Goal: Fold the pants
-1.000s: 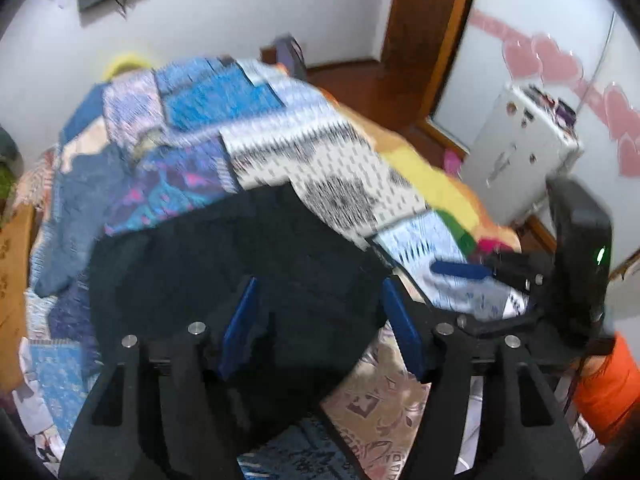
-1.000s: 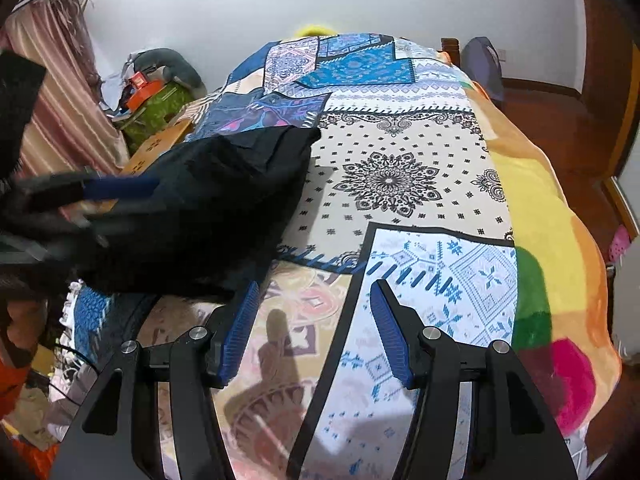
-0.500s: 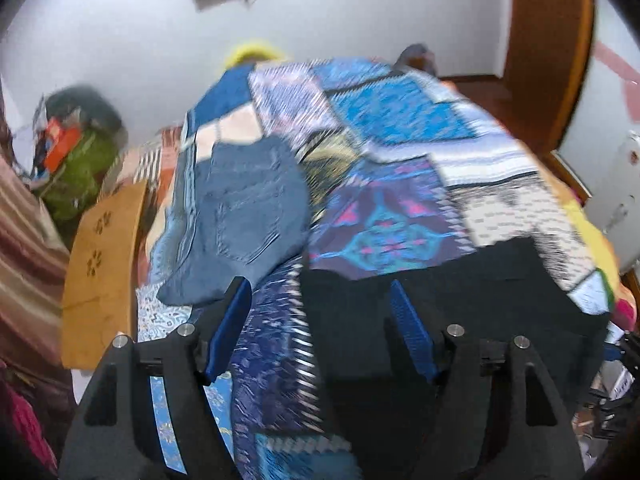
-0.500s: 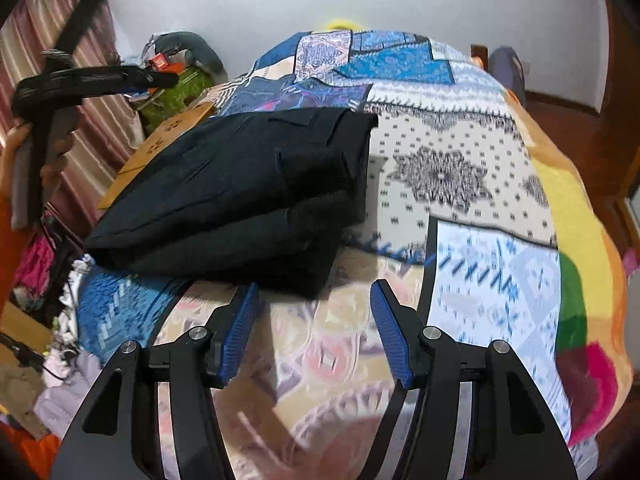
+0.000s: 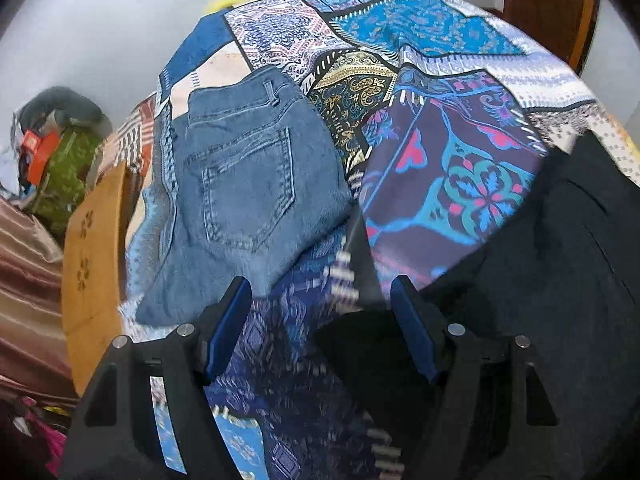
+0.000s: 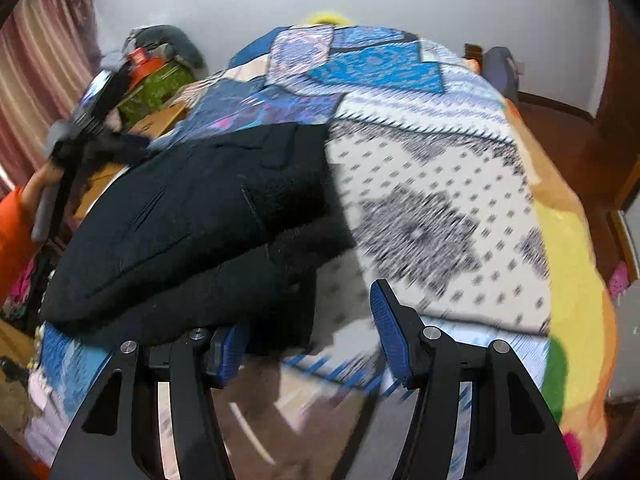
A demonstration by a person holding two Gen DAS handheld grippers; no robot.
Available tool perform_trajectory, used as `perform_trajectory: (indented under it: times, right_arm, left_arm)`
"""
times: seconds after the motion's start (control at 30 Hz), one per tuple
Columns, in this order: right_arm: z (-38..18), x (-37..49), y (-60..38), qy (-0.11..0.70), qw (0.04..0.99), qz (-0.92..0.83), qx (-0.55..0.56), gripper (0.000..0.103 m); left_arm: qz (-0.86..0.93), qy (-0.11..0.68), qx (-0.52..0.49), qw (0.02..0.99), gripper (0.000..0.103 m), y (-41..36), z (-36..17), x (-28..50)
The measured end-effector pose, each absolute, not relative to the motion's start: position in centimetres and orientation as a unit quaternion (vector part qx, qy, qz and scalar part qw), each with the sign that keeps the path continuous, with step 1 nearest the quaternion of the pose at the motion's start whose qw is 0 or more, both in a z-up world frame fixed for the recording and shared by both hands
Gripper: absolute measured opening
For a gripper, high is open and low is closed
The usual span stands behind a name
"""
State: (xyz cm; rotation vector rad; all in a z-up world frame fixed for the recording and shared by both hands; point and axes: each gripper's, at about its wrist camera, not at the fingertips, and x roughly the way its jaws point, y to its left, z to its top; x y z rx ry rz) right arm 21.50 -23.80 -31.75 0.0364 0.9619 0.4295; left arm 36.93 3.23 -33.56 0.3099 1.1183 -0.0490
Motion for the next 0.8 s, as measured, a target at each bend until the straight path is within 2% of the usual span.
perform_trajectory:
  times: [0.23,0.47,0.57,0.67,0.8]
  right_arm:
    - [-30.9,23.5,-26.1,0.446,0.883,0.145,-0.004,0.054]
    - [-27.4,20.7,-28.3,0.411,0.901,0.140,0.010,0.054]
    - [-26.5,19.5,-27.9,0.405,0.902,0.149,0.002,0.054]
    - [-25.9,18.4,-27.2,0.401,0.901,0.165,-0.006,0.054]
    - [-25.5,17.5,-26.1,0.396,0.897,0.195,-0.005,0.054]
  left_arm:
    - [-0.058,0.533,0.131,0.834,0.072,3.8,-32.5,30.6]
    - [-0.093,0.536,0.086,0.835,0.072,1.8,-31.8,22.7]
    - [-0.094,0.527,0.097,0.839,0.072,0.5,-31.2,20.3]
    - [-0.078,0.513,0.123,0.846,0.072,-0.2,-29.6,19.3]
    - [-0.072,0.481,0.090,0.869,0.072,-0.3,-25.8,19.4]
